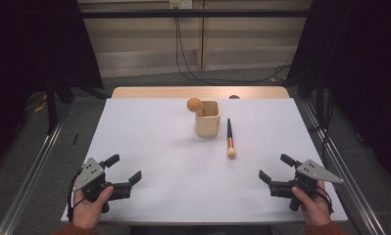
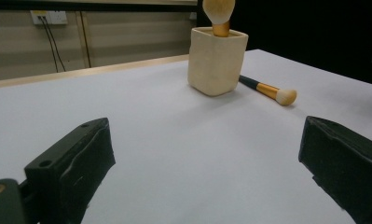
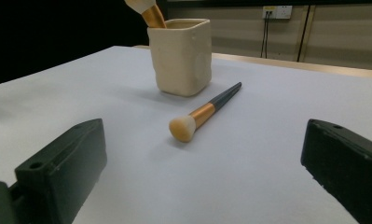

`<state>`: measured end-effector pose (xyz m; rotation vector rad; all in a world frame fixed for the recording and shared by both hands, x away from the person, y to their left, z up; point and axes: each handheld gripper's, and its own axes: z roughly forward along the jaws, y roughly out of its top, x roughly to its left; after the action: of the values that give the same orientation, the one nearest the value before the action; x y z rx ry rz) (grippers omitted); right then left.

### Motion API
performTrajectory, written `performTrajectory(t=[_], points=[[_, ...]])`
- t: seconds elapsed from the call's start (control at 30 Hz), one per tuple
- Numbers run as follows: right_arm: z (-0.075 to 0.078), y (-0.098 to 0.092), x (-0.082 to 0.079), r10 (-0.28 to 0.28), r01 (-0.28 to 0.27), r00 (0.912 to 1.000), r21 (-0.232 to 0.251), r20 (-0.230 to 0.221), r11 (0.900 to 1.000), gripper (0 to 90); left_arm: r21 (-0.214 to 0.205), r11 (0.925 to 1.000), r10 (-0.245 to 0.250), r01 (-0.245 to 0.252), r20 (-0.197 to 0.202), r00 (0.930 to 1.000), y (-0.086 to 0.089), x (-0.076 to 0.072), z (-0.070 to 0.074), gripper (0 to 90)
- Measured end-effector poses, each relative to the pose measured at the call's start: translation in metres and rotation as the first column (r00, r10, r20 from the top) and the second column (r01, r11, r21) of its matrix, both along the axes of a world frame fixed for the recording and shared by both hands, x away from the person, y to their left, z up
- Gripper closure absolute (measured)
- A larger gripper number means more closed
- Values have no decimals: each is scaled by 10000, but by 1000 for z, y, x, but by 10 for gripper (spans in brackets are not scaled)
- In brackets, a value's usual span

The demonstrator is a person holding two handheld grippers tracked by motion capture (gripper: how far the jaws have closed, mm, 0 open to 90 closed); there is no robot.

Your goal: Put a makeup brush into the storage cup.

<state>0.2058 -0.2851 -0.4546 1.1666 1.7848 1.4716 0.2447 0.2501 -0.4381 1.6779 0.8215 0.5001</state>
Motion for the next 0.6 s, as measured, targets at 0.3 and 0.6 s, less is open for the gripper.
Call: performTrajectory(t=[0.3,0.6], points=[[9,8,11,-182,182,9998,19,56,9998,0,96,10000,-4,3,58,10000,-1,0,2,28],[18,21,40,19,-20,10000,-192,-52,9998,0,109,9998,190,-189,-83,9998,-2,0,2,19]])
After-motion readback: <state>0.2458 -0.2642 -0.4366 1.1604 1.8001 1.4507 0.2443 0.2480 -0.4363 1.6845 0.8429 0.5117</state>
